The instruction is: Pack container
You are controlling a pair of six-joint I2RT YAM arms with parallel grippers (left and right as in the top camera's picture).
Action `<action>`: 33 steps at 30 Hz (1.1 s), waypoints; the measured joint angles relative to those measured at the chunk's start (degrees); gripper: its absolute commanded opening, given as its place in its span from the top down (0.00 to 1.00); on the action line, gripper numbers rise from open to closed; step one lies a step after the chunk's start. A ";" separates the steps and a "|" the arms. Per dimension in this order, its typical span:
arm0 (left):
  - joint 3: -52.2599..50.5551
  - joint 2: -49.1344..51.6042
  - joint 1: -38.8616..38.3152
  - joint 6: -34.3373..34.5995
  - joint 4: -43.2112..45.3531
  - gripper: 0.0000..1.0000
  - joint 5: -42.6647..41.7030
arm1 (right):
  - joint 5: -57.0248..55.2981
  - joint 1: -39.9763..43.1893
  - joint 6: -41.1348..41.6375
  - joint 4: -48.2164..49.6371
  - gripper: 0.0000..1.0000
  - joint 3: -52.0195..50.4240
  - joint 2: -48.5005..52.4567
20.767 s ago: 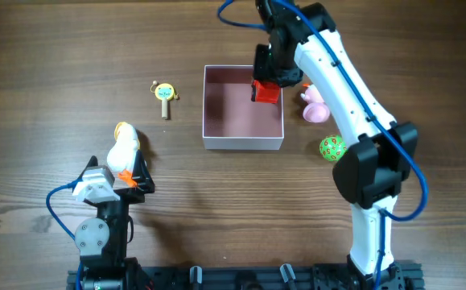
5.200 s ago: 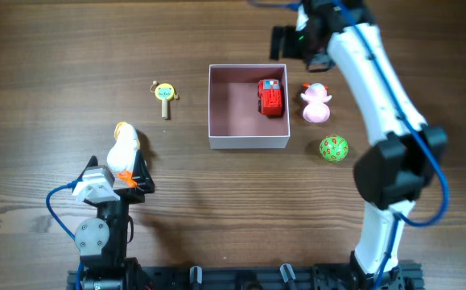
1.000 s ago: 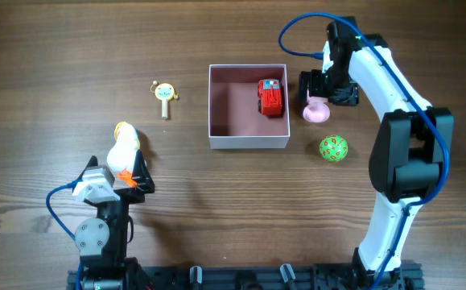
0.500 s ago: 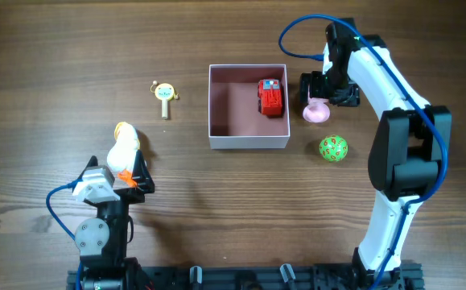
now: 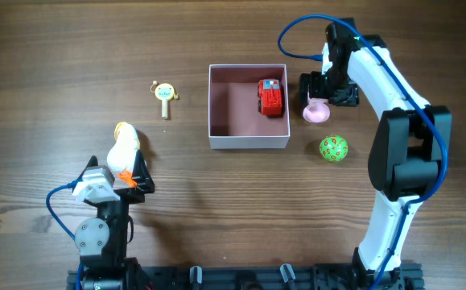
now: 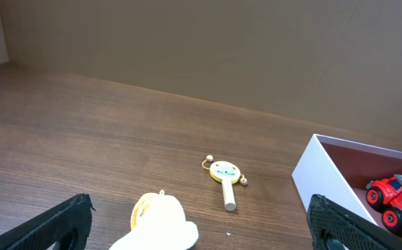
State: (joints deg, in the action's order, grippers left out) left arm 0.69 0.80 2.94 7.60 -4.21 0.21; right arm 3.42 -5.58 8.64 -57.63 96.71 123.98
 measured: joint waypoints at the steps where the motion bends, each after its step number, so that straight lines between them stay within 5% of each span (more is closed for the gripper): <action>1: 0.00 0.00 0.00 0.00 0.00 0.00 0.00 | 0.02 0.00 0.00 -0.11 0.00 0.00 0.00; 19: 0.00 0.00 0.00 0.00 0.00 0.00 0.00 | -0.02 0.00 -0.42 -0.04 0.03 0.00 1.55; 24: 0.00 0.00 0.00 0.00 0.00 0.00 0.00 | -0.04 0.00 -0.96 -0.04 0.38 0.00 1.55; 33: 0.00 0.00 0.00 0.00 0.00 0.00 0.00 | 0.00 0.00 -1.01 -0.02 0.76 0.00 1.55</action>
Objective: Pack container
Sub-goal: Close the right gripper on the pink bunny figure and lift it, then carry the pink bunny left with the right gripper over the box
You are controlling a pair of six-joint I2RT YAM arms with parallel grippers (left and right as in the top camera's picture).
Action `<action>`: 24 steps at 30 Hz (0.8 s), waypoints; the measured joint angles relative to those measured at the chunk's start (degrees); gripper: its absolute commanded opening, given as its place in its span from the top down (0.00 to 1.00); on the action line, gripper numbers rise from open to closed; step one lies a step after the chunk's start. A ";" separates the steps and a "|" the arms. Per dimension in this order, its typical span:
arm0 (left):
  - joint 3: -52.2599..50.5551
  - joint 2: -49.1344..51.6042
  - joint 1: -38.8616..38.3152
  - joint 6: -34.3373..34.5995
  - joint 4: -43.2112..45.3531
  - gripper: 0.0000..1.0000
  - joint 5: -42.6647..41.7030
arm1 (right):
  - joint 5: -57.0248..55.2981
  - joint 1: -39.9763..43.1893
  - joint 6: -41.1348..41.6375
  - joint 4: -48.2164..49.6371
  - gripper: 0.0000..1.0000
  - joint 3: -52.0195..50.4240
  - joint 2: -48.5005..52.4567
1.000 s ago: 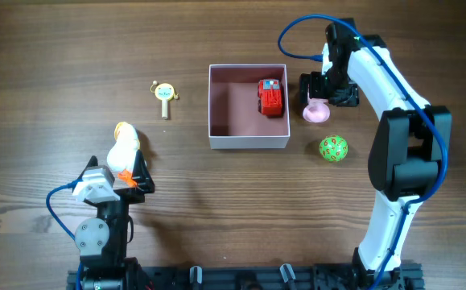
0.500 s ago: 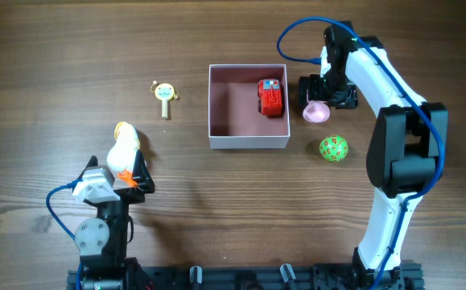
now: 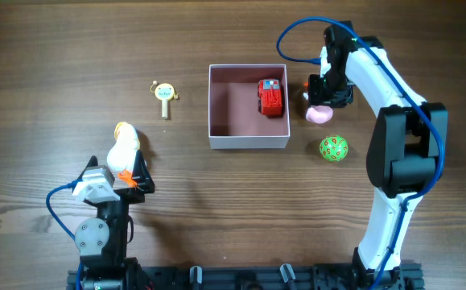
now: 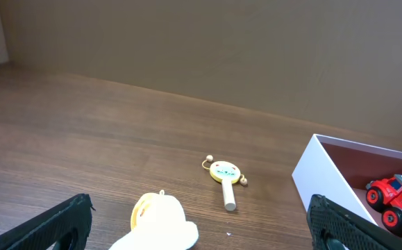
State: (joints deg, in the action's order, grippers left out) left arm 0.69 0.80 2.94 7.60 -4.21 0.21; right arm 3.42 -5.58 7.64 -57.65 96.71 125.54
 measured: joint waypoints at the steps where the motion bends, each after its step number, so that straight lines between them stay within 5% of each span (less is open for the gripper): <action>1: 0.00 0.00 0.00 0.00 0.00 0.00 0.00 | -0.02 0.00 0.07 0.00 0.77 0.00 0.00; 11: 0.00 0.00 0.00 0.00 0.00 0.00 0.00 | -0.02 0.00 -0.02 -3.91 0.80 3.13 0.02; 24: 0.00 0.00 0.00 0.00 0.00 0.00 0.00 | 1.03 -1.09 2.99 -16.85 0.88 24.28 -1.95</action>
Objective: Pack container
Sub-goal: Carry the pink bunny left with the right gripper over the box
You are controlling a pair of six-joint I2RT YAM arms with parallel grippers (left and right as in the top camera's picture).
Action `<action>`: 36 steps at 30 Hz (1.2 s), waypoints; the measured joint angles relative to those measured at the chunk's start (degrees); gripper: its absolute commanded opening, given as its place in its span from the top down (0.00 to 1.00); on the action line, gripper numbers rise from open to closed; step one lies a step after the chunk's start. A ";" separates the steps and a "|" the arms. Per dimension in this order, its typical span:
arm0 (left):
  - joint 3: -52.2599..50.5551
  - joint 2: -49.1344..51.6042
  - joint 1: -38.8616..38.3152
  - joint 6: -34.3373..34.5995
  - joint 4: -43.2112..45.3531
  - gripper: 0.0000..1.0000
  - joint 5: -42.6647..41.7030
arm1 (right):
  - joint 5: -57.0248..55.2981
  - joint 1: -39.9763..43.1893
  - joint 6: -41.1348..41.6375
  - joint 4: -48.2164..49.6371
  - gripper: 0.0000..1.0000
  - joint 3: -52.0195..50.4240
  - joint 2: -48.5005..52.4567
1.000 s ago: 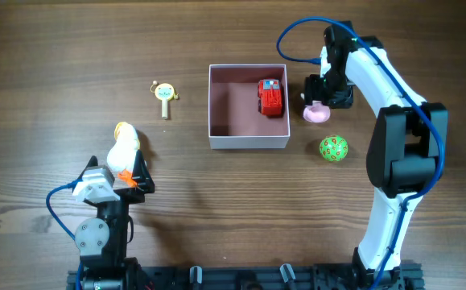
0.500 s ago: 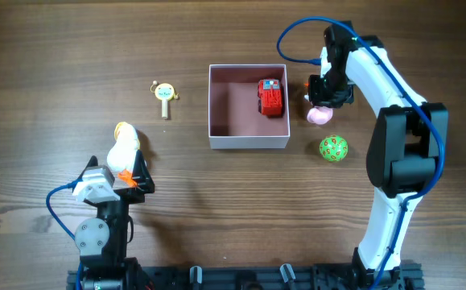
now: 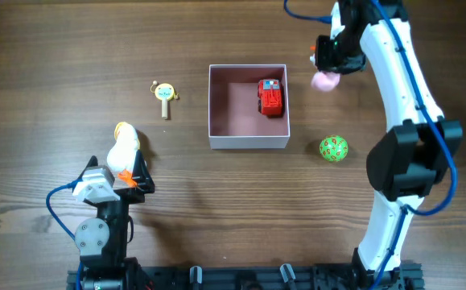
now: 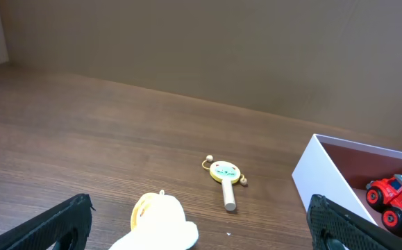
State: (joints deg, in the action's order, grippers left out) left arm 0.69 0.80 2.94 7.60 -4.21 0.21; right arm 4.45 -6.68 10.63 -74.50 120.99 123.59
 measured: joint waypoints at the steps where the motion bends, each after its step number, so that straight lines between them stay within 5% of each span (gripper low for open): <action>1: 0.00 0.00 0.00 0.00 0.00 0.00 0.00 | 0.74 -0.59 0.63 -0.07 0.88 0.48 -0.74; 15: 0.00 0.00 0.00 0.00 0.00 0.00 0.00 | 9.03 -18.23 10.78 4.55 0.86 0.98 -3.19; 22: 0.00 0.00 0.00 0.00 0.00 0.00 0.00 | 1.38 -25.57 14.95 6.40 0.85 0.98 -3.19; 36: 0.00 0.00 0.00 0.00 0.00 0.00 0.00 | -6.43 -26.86 19.61 6.19 0.84 0.98 0.57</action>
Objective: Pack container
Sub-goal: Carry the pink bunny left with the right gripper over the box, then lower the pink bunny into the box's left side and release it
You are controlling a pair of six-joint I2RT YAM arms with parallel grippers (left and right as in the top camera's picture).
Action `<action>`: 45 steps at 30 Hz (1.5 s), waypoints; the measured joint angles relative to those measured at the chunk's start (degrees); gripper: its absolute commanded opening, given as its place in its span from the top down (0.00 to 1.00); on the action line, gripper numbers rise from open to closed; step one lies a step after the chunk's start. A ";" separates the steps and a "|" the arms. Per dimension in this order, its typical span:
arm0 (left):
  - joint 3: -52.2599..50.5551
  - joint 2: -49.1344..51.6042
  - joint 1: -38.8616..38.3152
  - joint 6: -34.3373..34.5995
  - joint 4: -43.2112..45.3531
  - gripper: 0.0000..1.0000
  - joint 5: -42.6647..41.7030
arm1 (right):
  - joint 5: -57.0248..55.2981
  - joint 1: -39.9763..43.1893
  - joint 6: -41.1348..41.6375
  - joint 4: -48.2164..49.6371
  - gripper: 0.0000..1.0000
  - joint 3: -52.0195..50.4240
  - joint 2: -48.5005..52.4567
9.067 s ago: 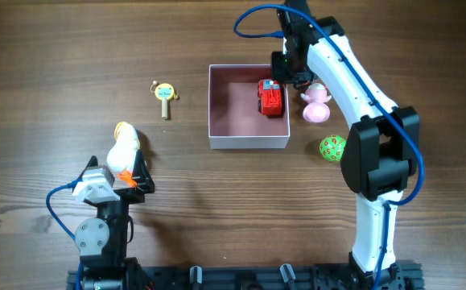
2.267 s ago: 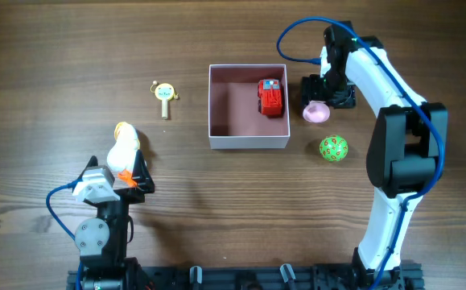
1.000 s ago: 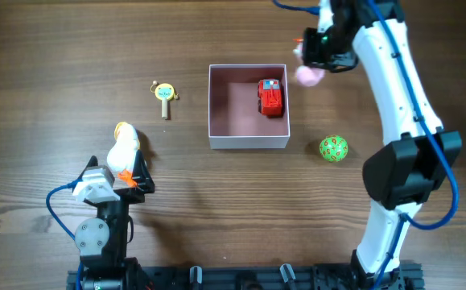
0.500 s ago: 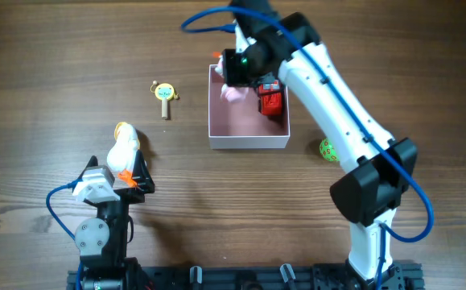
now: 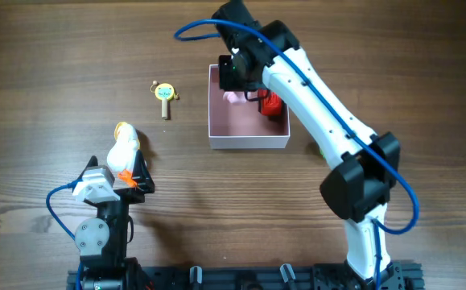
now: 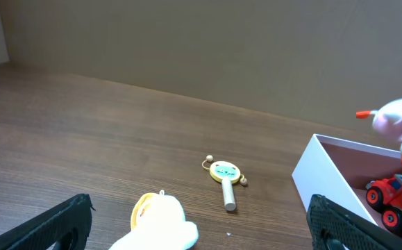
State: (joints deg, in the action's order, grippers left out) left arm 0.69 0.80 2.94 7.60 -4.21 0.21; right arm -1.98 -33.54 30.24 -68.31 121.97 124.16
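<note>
The white box with a pink floor stands at mid-table and shows at the right of the left wrist view as the box. A red toy truck lies in it, partly under the arm; the truck shows again. My right gripper hangs over the box's far left corner, shut on a pink toy, seen above the rim as the pink toy. My left gripper stands open around a white and yellow duck, the duck at front left.
A small yellow rattle with a wooden handle lies left of the box, also the rattle. The right arm reaches across the box from the right and covers the table on that side. The left arm's base sits at the front edge.
My right gripper has gone with the pink toy from beyond the box's far right corner to over the box's far left corner. The green ball is now covered by the arm. The left arm has not moved.
At first my right gripper was down at the pink toy on the table right of the box. A second later it was still there, closed in on it. Then it held the toy lifted past the far right corner, and now over the box.
</note>
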 measured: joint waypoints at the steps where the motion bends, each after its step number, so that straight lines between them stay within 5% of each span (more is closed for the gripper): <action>1: 0.00 0.00 0.00 0.00 0.00 0.00 0.00 | 0.00 -0.09 0.44 -0.02 0.84 0.00 0.48; 30: 0.00 0.00 0.00 0.00 0.00 0.00 0.00 | 3.02 -2.47 3.19 2.49 0.79 0.00 10.36; 39: 0.00 0.00 0.00 0.00 0.00 0.00 0.00 | 3.04 -2.49 3.58 2.84 0.62 0.00 11.74; 45: 0.00 0.00 0.00 0.00 0.00 0.00 0.00 | 3.04 -2.49 4.09 3.04 0.36 0.00 11.74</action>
State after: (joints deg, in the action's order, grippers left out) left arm 0.69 0.80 2.94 7.60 -4.21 0.21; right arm 1.06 -36.03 34.33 -65.28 121.97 135.90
